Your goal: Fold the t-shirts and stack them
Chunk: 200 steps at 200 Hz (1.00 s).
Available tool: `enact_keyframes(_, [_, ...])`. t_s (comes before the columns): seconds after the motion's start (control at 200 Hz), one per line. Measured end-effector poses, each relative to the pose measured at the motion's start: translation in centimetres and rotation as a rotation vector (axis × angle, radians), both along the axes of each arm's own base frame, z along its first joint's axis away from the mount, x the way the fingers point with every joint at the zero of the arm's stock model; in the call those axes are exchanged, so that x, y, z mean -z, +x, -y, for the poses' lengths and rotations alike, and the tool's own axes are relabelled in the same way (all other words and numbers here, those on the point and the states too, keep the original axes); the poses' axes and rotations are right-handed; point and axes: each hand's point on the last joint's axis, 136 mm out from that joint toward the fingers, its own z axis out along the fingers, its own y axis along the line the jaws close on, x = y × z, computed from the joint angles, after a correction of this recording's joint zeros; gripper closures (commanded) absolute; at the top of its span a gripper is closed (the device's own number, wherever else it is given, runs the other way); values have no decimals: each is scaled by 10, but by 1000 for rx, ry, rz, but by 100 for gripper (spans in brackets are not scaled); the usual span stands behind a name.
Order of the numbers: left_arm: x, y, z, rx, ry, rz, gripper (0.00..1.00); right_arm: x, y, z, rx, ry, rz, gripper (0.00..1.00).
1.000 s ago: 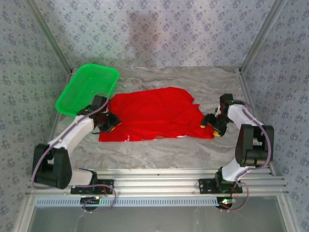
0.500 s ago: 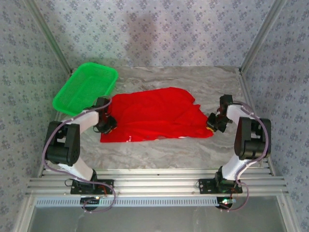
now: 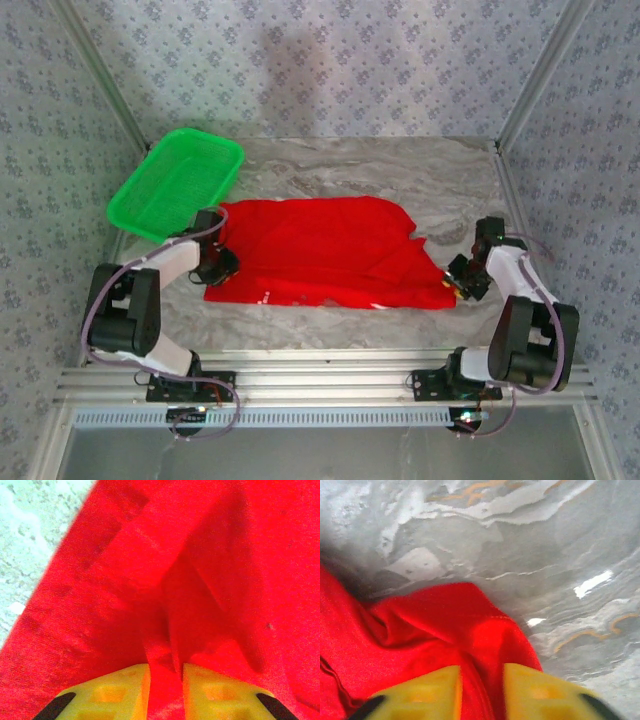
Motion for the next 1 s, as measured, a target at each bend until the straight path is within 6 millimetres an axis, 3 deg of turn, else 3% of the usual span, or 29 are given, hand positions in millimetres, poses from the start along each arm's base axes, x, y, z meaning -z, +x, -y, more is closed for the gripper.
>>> enact_keyframes(0.1, [-6,-4,6,24,-4,0,67,-8,5,4,-5,-15,14,33])
enact_keyframes(0.185, [-23,-2,18,60,-25,24,63,-31,23,6,-14,-27,81,28])
enact_keyframes(0.275, [-57,13,38,95,-68,103,59,-65,51,2,-50,-29,190,28])
enact_keyframes(0.385, [-105,35,62,137,-139,226,57,-98,92,-20,-166,-4,291,31])
enact_keyframes(0.5, [-130,48,86,183,-227,288,56,-101,139,-47,-306,26,314,40])
enact_keyframes(0.61, [-125,54,107,232,-296,279,56,-75,173,-65,-395,65,285,46])
enact_keyframes(0.779, [-90,61,130,275,-348,201,57,-36,194,-74,-430,143,209,51])
enact_keyframes(0.904, [-81,62,131,275,-350,181,57,-37,182,-81,-419,174,191,50])
enact_keyframes(0.999, [-84,65,134,283,-360,202,57,-47,150,-90,-392,195,183,48])
